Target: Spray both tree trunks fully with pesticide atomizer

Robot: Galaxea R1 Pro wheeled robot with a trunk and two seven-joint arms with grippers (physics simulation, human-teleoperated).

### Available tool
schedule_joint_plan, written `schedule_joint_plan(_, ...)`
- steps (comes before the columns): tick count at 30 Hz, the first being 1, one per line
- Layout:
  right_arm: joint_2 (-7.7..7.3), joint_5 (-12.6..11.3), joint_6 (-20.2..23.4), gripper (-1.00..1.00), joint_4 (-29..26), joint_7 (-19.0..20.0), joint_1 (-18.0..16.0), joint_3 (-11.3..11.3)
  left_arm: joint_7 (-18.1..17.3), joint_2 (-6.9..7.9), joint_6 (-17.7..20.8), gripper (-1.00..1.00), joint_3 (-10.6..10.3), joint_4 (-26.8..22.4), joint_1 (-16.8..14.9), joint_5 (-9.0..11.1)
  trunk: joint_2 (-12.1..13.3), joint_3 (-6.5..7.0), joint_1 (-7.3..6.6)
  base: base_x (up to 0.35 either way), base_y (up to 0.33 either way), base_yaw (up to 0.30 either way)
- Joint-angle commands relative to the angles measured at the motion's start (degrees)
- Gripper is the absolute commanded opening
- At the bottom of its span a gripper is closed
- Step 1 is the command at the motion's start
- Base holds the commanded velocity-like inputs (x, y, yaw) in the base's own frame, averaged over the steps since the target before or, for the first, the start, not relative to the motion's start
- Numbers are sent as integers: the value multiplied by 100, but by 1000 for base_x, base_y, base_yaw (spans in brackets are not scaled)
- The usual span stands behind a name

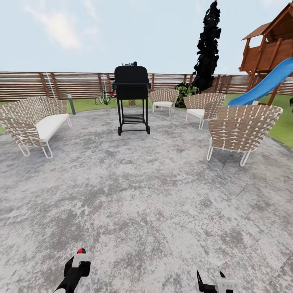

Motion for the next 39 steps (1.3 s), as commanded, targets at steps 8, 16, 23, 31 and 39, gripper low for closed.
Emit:
schedule_joint_plan(8, 0, 0, 0, 100, 0, 6, -1, 0, 0, 0, 0, -100, 1, 0, 3, 2, 323, 216, -176, 0, 0, 0)
schedule_joint_plan(16, 0, 0, 0, 100, 0, 7, -1, 0, 0, 0, 0, -100, 2, 1, 5, 1, 643, 431, -352, 0, 0, 0)
schedule_joint_plan(23, 2, 0, 0, 100, 0, 7, -1, 0, 0, 0, 0, -100, 0, 5, 5, 1, 924, 617, -506, 0, 0, 0)
schedule_joint_plan(31, 20, -10, 0, 100, -6, 6, 0, 0, 0, 7, -8, -100, 0, 0, 6, 2, 1085, 723, -594, 0, 0, -1)
schedule_joint_plan(39, 29, -18, 8, 100, -9, 2, 0, 0, 8, 9, -10, -100, 2, -21, 67, 16, 1085, 738, -594, -68, 0, -215)
